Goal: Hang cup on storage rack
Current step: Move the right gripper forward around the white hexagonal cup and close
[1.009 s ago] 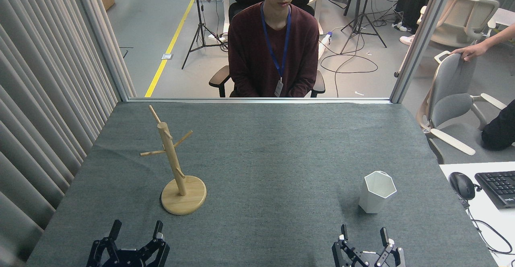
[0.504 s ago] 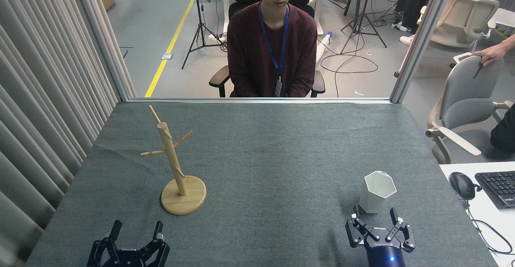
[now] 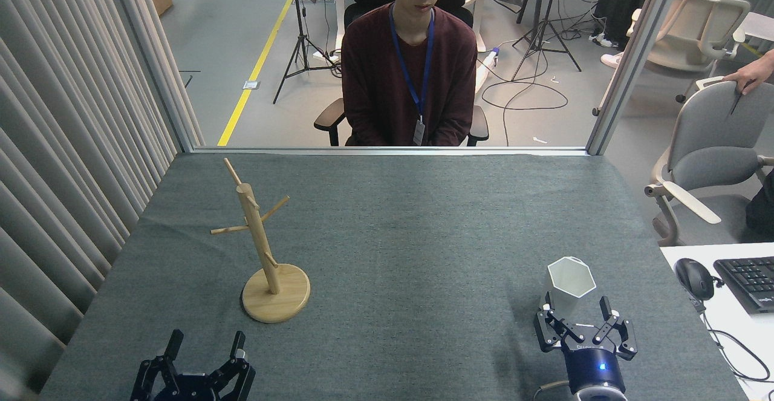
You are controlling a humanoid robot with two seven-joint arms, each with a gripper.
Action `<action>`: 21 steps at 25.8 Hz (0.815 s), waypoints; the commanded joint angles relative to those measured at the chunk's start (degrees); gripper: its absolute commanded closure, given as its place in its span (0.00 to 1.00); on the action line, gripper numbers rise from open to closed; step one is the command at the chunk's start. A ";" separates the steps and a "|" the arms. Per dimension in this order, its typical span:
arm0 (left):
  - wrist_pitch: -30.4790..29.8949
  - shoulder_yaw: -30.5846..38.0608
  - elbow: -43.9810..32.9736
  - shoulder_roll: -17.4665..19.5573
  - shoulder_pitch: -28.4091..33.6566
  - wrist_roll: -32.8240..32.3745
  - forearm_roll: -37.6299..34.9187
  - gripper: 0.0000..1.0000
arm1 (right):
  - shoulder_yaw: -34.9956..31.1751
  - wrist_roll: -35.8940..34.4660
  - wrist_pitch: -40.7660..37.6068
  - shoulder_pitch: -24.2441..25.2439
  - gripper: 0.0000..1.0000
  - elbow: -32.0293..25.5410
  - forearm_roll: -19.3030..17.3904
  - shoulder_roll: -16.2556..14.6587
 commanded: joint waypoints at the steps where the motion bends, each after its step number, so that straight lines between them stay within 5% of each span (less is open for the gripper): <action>1: 0.01 0.00 0.05 0.02 -0.02 -0.02 0.00 0.01 | 0.03 -0.34 -0.16 -0.34 0.02 0.41 -0.01 -0.08; 21: -0.26 0.00 -0.04 0.10 0.24 -0.02 0.00 0.01 | -0.06 -0.43 -0.25 -3.67 0.02 4.28 -0.01 -0.17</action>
